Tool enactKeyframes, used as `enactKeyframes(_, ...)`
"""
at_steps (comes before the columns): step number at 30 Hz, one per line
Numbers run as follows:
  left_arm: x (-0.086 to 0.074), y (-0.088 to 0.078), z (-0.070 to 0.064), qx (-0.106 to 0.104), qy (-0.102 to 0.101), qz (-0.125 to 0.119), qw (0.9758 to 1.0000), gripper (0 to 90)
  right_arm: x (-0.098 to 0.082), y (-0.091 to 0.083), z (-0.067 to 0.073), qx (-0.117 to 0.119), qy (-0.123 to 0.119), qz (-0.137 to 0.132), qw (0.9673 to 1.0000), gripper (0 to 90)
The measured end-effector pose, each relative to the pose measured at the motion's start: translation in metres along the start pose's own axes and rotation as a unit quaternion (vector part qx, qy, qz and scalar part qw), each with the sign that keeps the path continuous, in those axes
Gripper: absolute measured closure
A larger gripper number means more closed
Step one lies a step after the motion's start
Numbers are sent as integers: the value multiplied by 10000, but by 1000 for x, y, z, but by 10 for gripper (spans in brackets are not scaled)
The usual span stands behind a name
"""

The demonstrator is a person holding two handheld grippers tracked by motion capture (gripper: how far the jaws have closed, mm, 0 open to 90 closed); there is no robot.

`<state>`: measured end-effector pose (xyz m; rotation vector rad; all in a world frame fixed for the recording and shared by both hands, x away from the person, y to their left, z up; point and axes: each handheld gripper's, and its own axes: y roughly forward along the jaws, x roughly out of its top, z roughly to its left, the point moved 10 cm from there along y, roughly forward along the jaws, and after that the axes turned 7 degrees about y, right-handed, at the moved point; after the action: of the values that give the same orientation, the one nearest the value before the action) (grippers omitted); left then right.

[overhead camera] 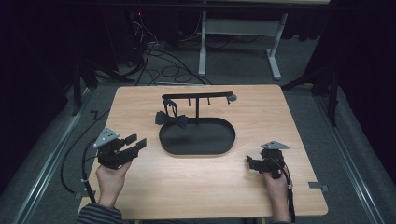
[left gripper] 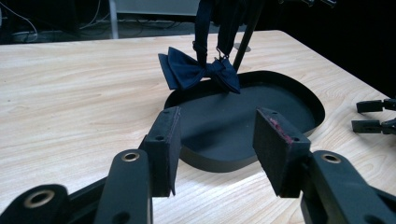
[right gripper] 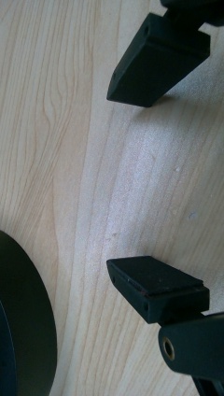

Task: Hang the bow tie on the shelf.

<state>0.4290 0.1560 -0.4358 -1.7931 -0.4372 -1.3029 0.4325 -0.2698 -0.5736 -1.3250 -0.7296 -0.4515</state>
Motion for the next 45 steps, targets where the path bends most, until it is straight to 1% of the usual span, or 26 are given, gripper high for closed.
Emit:
enactKeyframes(3, -4, 0, 0, -27, -27, 28, 10000, 521, 0, 0, 0, 0, -1, 0, 10000, 176)
enactKeyframes(12, -16, -3, 3, -27, -205, 37, 9998, 519, 0, 0, 0, -2, -3, -1, 10000, 176)
enactKeyframes(17, -22, -1, 5, -24, -249, 116, 9996, 518, 0, 0, 0, -1, 0, 0, 10000, 176)
enactKeyframes(26, -28, -2, 4, -4, -269, 140, 9995, 518, 0, 0, 0, 0, -2, 0, 10000, 176)
enactKeyframes(35, -33, -4, 5, 2, -339, 144, 9993, 517, 0, 0, 0, 0, 0, 0, 10000, 176)
enactKeyframes(45, -44, 0, 6, -10, -415, 238, 9989, 516, 0, 0, 0, -1, -1, 0, 10000, 176)
